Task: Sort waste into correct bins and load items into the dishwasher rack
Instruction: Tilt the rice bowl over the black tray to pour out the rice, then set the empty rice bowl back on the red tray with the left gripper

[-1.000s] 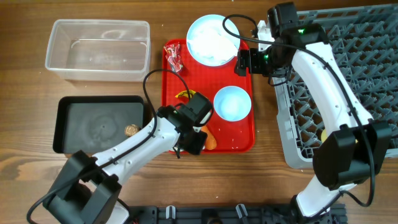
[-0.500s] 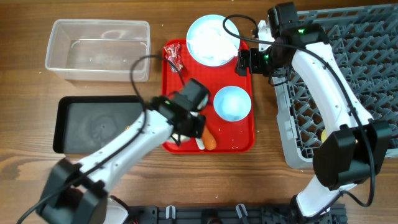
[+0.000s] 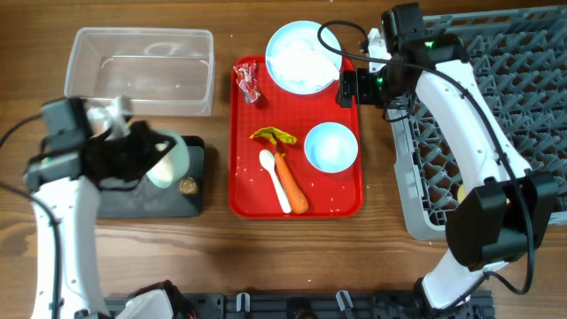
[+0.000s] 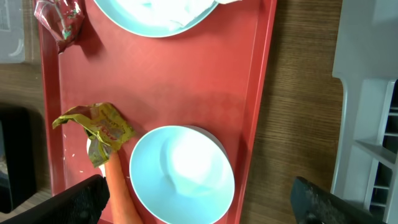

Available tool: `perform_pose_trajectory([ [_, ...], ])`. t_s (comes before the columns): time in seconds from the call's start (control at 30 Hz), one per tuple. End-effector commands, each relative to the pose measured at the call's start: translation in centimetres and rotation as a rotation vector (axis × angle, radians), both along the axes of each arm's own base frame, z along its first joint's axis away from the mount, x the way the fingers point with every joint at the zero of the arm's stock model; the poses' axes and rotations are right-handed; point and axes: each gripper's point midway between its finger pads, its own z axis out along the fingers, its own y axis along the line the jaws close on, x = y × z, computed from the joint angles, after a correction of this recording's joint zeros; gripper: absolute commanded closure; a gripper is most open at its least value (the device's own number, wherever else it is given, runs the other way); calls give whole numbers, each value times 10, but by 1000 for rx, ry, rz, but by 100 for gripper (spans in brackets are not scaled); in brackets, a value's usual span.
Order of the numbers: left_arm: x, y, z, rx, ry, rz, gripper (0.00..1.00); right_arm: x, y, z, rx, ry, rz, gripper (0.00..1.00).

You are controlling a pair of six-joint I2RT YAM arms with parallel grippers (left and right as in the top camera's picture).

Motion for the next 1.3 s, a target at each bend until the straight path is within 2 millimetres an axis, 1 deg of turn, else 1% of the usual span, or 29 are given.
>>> perform_pose_trajectory([
  [0.0, -10, 20, 12, -250, -150, 15, 96, 1, -2, -5, -17, 6, -4, 4],
  [0.07, -17, 47, 8, -336, -199, 111, 96, 1, -2, -5, -17, 7, -4, 4],
  [0.1, -19, 55, 12, -393, -255, 127, 96, 1, -2, -5, -17, 6, -4, 4],
  [0.13, -20, 61, 22, -487, -339, 127, 96, 1, -2, -5, -17, 6, -4, 4],
  [0.23, -19, 66, 31, -612, -443, 107, 96, 1, -2, -5, -17, 7, -4, 4],
  [0.3, -17, 69, 28, -655, -467, 102, 96, 0, -2, -5, -18, 10, -4, 4],
  [0.33, -15, 70, 23, -666, -455, 109, 96, 0, -2, -5, -18, 11, -3, 4],
  [0.4, -14, 71, 20, -672, -449, 112, 96, 0, -2, -5, -18, 12, -4, 4],
  [0.77, -14, 71, 20, -716, -404, 138, 96, 0, -2, -5, -18, 10, -4, 4],
  [1.0, -5, 81, 22, -582, -539, 58, 96, 0, -2, -5, -18, 10, -4, 4],
  [1.03, -4, 78, 22, -586, -536, 47, 96, 0, -2, -5, -18, 10, -4, 4],
  [1.1, 0, 63, 23, -588, -532, -8, 96, 0, -2, -5, -18, 9, -3, 4],
  [1.2, 7, 16, 32, -548, -573, -209, 96, 0, -2, -5, -17, 10, -4, 4],
  [1.23, 9, -5, 32, -520, -561, -282, 96, 1, -2, -5, -17, 8, -4, 4],
  [1.27, 14, -31, 21, -458, -496, -339, 96, 1, -2, -5, -16, 7, -4, 4],
])
